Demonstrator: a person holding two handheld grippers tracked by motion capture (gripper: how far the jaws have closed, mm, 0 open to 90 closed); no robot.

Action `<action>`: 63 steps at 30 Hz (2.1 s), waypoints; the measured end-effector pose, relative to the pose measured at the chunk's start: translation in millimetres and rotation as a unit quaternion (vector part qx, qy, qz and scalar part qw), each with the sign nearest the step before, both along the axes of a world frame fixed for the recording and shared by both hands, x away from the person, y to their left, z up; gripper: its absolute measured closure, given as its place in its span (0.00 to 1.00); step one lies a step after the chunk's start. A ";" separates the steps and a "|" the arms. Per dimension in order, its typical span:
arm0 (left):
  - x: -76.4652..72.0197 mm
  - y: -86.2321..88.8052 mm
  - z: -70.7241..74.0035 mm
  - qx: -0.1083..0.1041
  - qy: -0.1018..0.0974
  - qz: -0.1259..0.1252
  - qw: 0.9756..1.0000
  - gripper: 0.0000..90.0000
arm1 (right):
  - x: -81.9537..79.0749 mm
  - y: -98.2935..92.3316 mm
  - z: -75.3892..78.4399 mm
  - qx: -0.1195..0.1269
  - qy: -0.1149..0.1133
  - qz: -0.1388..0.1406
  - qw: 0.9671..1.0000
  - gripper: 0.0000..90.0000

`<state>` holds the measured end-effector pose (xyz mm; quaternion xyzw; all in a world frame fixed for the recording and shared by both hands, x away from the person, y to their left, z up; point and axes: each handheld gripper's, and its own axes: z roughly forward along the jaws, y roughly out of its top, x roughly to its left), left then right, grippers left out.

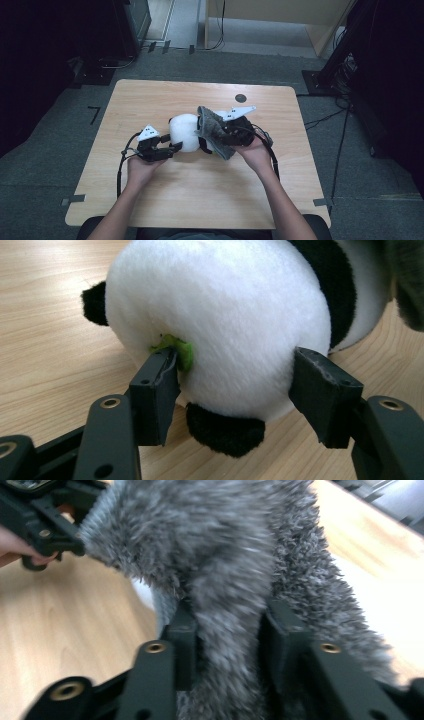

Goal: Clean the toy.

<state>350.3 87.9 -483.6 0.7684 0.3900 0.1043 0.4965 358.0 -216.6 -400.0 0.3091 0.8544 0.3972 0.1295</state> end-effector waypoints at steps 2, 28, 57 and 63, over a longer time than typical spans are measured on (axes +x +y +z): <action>-0.2 -0.4 -0.1 0.002 -0.001 0.001 1.000 0.42 | -1.9 4.0 -2.8 -0.012 -0.022 -0.006 1.000 0.66; 4.6 -0.7 1.4 0.006 0.009 -0.002 1.000 0.36 | -13.5 54.5 -16.2 0.000 0.066 0.100 0.993 0.83; 6.7 -0.1 2.5 0.011 0.012 -0.010 1.000 0.34 | -40.2 2.6 -2.5 -0.012 0.066 0.078 0.995 0.83; 6.5 0.1 2.4 0.008 0.013 -0.010 1.000 0.34 | -31.5 39.5 -1.4 -0.011 0.068 0.110 0.992 0.83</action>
